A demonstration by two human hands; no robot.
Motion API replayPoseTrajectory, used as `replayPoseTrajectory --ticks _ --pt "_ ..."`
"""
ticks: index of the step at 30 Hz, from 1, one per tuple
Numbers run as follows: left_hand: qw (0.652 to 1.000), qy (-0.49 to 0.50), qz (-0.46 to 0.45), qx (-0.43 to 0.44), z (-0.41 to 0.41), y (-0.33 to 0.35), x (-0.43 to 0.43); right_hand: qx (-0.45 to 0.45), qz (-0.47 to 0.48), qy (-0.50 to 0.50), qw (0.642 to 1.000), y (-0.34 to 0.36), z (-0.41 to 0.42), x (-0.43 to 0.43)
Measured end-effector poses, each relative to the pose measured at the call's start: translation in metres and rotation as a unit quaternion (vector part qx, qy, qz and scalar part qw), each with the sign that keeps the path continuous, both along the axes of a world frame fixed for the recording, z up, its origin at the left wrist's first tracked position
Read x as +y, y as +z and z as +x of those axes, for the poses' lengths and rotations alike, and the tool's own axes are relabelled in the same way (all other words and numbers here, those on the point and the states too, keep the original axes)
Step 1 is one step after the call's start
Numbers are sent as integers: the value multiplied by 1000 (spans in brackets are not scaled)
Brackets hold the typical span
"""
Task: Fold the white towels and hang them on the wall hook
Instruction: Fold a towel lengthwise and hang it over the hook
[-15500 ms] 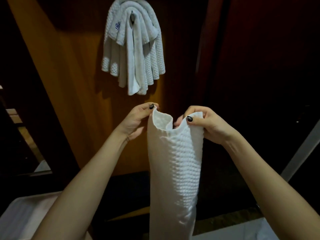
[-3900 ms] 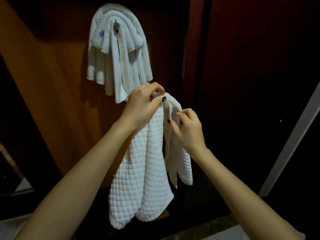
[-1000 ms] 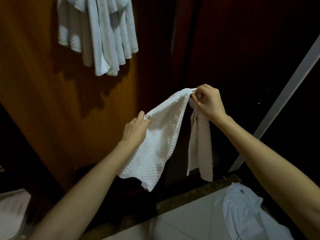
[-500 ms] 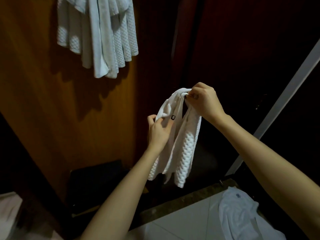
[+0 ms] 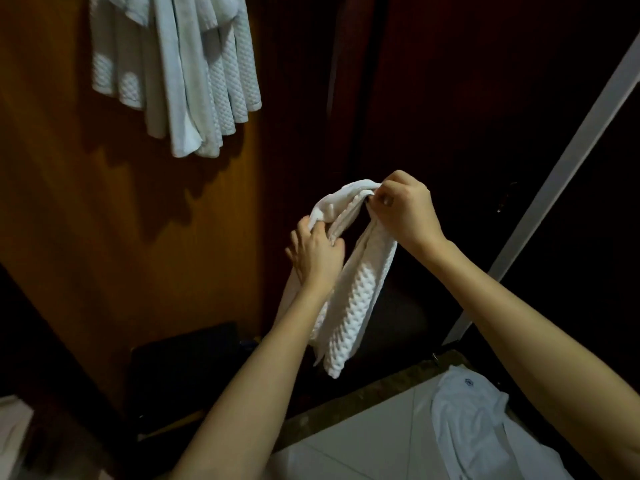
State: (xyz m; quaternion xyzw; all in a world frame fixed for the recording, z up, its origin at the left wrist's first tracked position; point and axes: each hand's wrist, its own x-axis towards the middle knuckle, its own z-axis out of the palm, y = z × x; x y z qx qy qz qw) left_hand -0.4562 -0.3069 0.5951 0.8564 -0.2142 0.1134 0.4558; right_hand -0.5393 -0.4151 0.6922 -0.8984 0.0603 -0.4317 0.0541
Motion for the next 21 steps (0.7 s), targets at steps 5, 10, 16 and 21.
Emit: replayPoseTrajectory --ticks 5,10,16,21 --pt "992 -95 76 13 29 -27 32 -9 46 6 999 -5 -13 -17" --pt "976 -180 122 10 45 -58 61 -34 109 5 994 -11 -24 -32" --pt "944 -202 258 25 56 -84 81 -50 170 -2 984 -27 -29 -37" --pt "907 -191 376 17 60 -95 92 -39 191 -25 980 -36 -32 -43"
